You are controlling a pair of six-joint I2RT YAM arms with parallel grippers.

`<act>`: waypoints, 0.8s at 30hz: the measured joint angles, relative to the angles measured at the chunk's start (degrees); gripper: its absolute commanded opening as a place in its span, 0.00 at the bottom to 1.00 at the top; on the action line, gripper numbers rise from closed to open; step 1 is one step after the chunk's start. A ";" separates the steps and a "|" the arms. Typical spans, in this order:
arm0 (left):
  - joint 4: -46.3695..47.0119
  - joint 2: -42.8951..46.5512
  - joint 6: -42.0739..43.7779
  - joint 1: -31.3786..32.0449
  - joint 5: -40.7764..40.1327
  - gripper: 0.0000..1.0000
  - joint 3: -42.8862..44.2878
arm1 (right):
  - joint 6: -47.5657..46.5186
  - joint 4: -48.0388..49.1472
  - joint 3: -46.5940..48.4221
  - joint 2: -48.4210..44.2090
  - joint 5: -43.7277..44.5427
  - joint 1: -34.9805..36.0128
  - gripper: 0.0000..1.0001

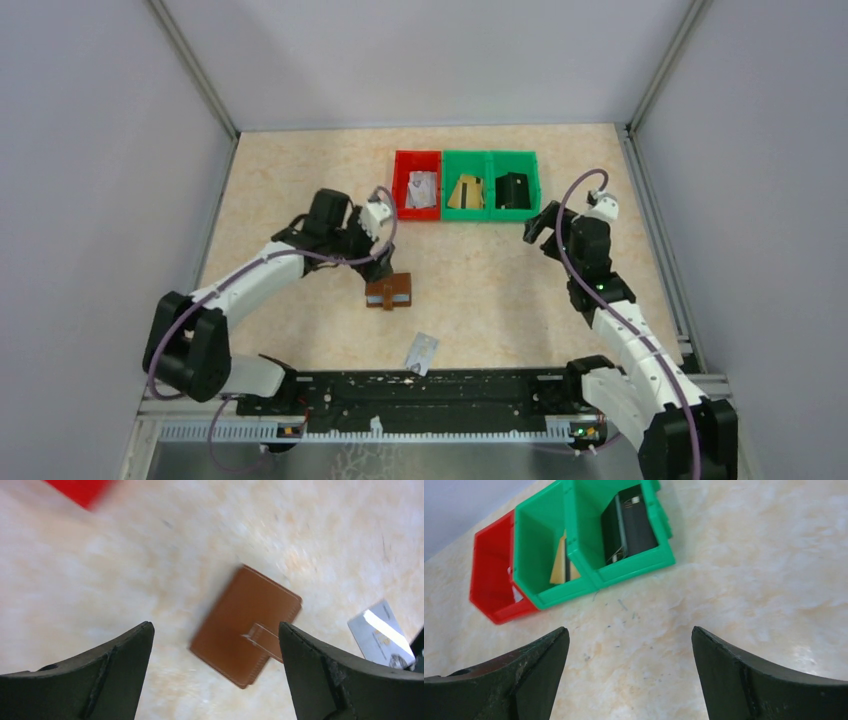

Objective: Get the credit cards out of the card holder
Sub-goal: Reset both arms

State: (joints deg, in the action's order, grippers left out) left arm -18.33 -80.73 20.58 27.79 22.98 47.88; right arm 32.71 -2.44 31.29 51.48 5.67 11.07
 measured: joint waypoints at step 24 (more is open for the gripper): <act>37.44 -11.58 -15.26 -27.96 1.81 0.99 -8.61 | -20.55 41.83 -26.05 1.66 38.03 -3.26 0.99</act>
State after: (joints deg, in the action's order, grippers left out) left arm 19.11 -92.31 5.32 -0.16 24.80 39.27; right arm 12.16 39.40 5.23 53.15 43.70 7.81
